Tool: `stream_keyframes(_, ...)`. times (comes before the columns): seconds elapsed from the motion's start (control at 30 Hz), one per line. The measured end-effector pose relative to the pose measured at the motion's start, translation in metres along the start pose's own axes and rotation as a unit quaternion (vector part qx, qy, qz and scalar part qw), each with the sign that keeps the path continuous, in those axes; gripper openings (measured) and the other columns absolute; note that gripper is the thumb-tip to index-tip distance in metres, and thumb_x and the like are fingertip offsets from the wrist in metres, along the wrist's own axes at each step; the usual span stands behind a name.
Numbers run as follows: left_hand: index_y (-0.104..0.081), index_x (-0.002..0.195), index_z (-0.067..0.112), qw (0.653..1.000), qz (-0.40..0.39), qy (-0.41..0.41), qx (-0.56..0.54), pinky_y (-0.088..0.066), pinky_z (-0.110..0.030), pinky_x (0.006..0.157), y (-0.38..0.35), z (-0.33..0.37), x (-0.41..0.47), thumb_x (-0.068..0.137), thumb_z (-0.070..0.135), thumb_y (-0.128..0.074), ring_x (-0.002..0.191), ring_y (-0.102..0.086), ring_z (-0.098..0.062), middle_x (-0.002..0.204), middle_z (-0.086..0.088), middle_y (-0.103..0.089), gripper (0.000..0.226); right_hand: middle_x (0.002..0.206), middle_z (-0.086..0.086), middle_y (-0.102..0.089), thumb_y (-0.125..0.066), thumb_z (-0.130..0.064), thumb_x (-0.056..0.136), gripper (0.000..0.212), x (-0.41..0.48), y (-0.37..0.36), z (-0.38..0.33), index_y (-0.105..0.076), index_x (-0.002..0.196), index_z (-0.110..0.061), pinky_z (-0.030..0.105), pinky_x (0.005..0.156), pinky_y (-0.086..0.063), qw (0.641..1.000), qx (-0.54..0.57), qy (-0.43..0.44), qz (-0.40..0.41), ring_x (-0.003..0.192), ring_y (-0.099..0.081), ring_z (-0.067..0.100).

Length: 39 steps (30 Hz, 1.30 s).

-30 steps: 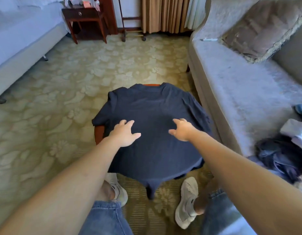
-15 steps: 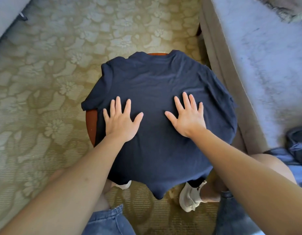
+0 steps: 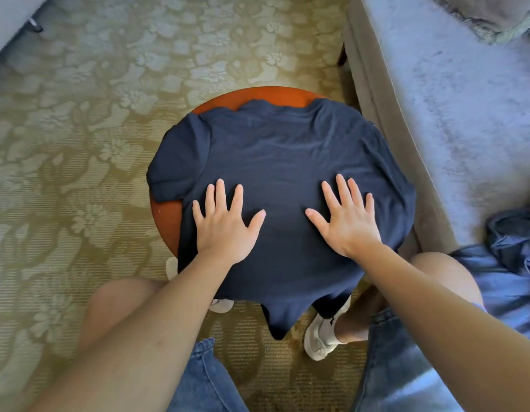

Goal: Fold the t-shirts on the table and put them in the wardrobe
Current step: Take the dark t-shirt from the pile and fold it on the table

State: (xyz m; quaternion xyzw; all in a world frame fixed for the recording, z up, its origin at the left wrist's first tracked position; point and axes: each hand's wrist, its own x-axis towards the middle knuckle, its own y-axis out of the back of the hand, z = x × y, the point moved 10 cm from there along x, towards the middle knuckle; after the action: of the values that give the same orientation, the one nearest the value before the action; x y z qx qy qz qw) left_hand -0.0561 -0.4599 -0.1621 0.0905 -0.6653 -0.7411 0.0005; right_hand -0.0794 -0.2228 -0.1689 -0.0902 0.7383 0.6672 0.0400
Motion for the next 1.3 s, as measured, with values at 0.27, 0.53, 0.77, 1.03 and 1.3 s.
stream_keyframes(0.27,-0.017,0.155,0.029,1.000,0.013,-0.002,-0.025,-0.006,-0.049,0.118,0.007,0.001,-0.001,0.094,0.068,-0.021,0.150,0.000,-0.025,0.164,-0.007,-0.003,0.072,0.164,0.002,0.000,-0.023,-0.073,0.090,0.080,0.002,0.005,-0.002,-0.015,0.155,-0.026,0.052,0.120,0.003,0.999,0.029,-0.014,-0.001,0.150,0.009,0.022)
stream_keyframes(0.53,-0.053,0.135,0.021,0.991,0.073,0.035,-0.108,-0.031,-0.043,0.102,0.053,-0.037,0.029,0.101,0.046,-0.036,0.127,-0.044,-0.025,0.138,0.000,-0.054,0.046,0.162,0.009,-0.003,-0.025,-0.062,0.097,0.070,0.028,0.026,-0.095,-0.022,0.152,-0.019,0.054,0.119,0.003,0.997,0.061,0.038,0.025,0.150,0.006,0.026)
stream_keyframes(0.77,-0.033,0.148,0.023,0.961,0.115,0.173,-0.183,-0.026,-0.046,0.112,0.045,-0.124,0.047,0.095,0.044,-0.052,0.139,-0.025,-0.032,0.152,-0.012,-0.028,0.060,0.163,0.001,0.012,-0.012,-0.068,0.094,0.074,0.048,-0.001,-0.139,-0.003,0.156,-0.028,0.054,0.120,0.003,0.997,0.000,0.075,-0.026,0.149,0.015,0.021)
stream_keyframes(1.03,-0.010,0.155,0.027,0.954,0.059,0.220,-0.193,-0.023,-0.049,0.114,0.028,-0.131,0.067,0.095,0.058,-0.040,0.143,-0.023,-0.034,0.156,-0.017,-0.024,0.074,0.164,0.000,0.010,-0.013,-0.070,0.093,0.075,0.047,0.000,-0.115,-0.004,0.156,-0.029,0.052,0.120,0.003,0.999,-0.003,0.048,-0.012,0.150,0.014,0.020)
stream_keyframes(1.3,-0.031,0.150,0.025,0.969,0.161,0.130,-0.137,-0.022,-0.048,0.116,0.041,-0.115,0.062,0.096,0.044,-0.048,0.142,-0.025,-0.029,0.151,-0.010,-0.034,0.060,0.163,0.000,0.010,-0.013,-0.069,0.094,0.075,0.046,0.001,-0.116,-0.003,0.156,-0.028,0.052,0.120,0.003,0.999,0.003,0.046,-0.012,0.149,0.014,0.020)
